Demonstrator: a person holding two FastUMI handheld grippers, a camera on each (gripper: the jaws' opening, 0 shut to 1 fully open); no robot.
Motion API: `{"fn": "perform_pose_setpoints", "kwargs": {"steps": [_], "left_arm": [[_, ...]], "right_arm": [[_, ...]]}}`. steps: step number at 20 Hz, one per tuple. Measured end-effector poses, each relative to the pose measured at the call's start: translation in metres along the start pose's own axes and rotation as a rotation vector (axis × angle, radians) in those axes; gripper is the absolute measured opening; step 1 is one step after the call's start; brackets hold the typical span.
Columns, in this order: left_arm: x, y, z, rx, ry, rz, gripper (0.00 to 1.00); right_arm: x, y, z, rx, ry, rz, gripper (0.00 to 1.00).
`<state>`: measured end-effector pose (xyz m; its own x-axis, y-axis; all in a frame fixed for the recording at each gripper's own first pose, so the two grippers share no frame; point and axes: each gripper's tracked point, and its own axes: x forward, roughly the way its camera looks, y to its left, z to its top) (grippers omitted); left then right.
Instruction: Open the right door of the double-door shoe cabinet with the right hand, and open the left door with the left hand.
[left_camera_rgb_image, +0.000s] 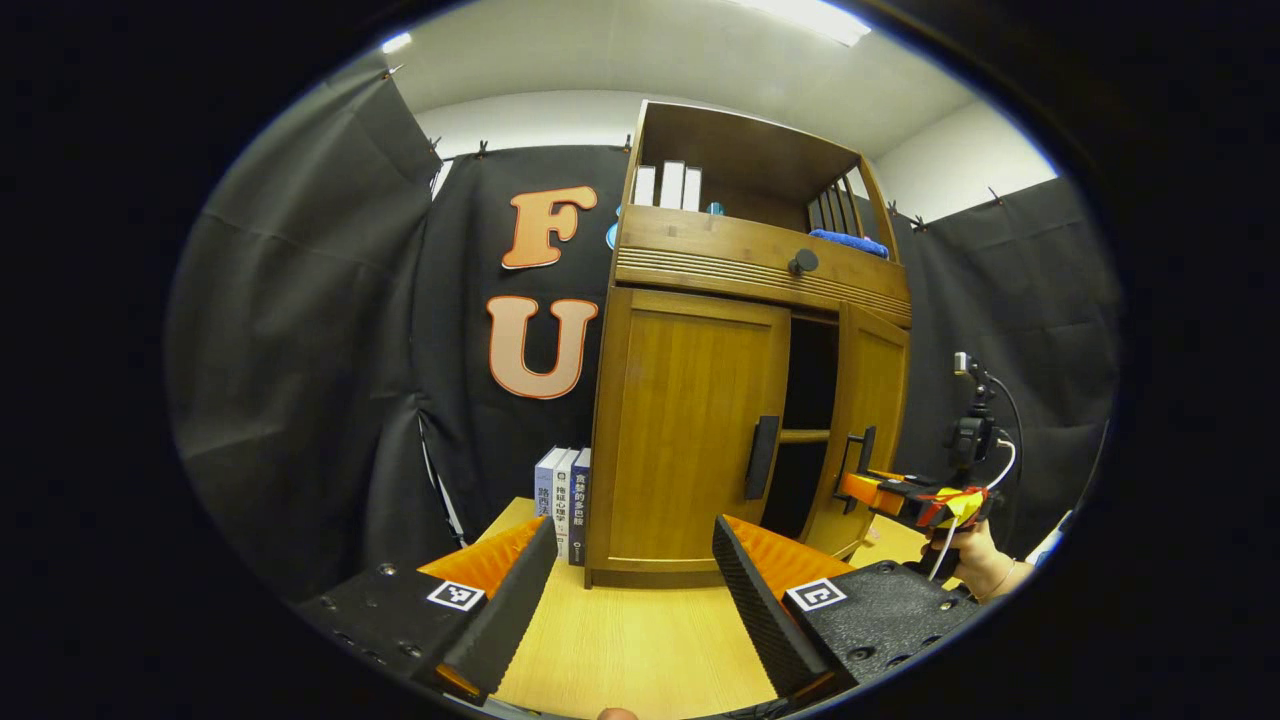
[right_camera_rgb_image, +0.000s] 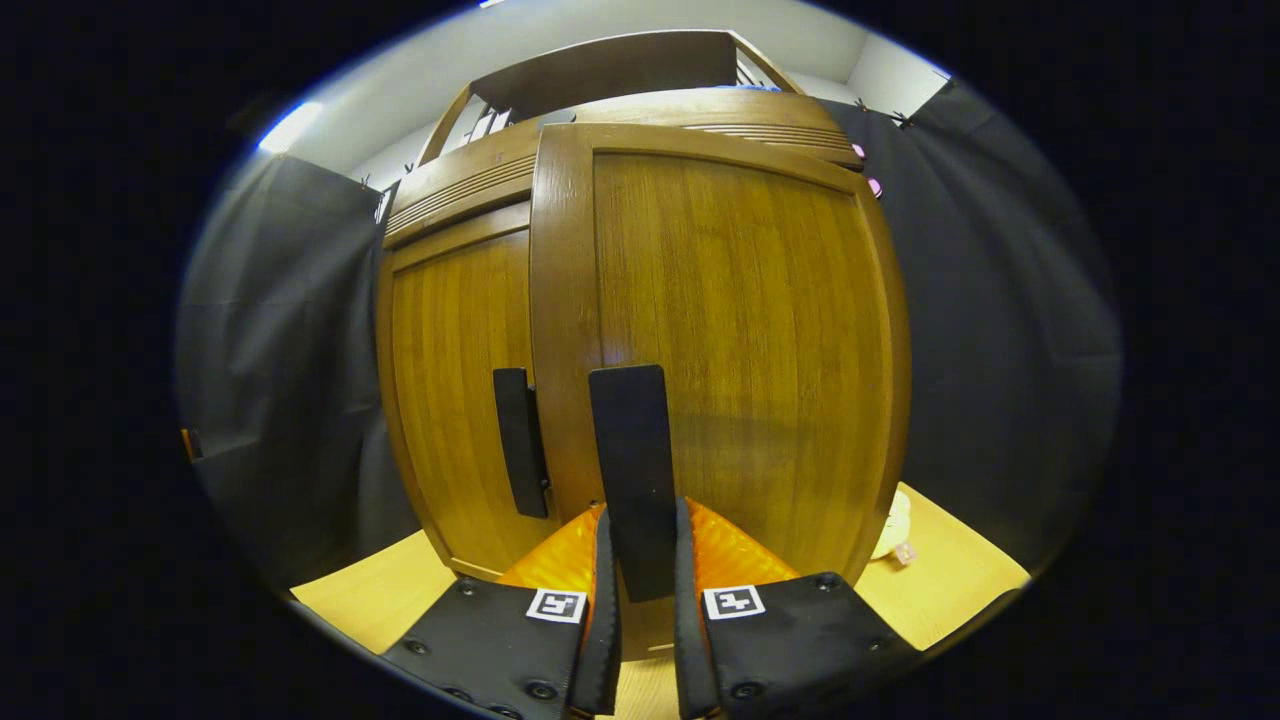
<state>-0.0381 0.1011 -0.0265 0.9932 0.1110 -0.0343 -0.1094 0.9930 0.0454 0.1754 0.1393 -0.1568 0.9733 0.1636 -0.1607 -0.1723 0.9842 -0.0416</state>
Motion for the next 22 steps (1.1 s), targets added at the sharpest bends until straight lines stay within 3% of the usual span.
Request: {"fn": "perform_pose_setpoints", "kwargs": {"steps": [1, 6, 7, 8, 14, 16, 22], "left_arm": [[0.000, 0.000, 0.000, 0.002, -0.002, 0.002, 0.95], [-0.004, 0.001, 0.008, -0.002, 0.003, 0.008, 0.95], [-0.004, 0.000, 0.007, -0.006, 0.007, 0.005, 0.95], [-0.003, -0.003, 0.006, -0.010, 0.010, 0.001, 0.92], [0.005, -0.017, -0.001, -0.022, 0.028, -0.021, 0.95], [0.007, -0.026, -0.002, -0.035, 0.030, -0.039, 0.92], [0.018, -0.059, -0.007, -0.047, 0.049, -0.096, 0.92]], "right_arm": [[-0.002, 0.000, 0.001, 0.000, -0.001, 0.003, 0.30], [-0.024, -0.011, 0.001, 0.011, 0.008, 0.008, 0.29], [-0.030, -0.014, 0.000, 0.014, 0.007, 0.004, 0.34], [-0.036, -0.016, 0.001, 0.013, 0.005, -0.002, 0.29], [-0.077, -0.042, 0.002, 0.005, 0.001, -0.034, 0.33], [-0.091, -0.055, 0.003, -0.002, -0.001, -0.053, 0.25], [-0.126, -0.094, 0.004, -0.056, -0.020, -0.129, 0.28]]}}
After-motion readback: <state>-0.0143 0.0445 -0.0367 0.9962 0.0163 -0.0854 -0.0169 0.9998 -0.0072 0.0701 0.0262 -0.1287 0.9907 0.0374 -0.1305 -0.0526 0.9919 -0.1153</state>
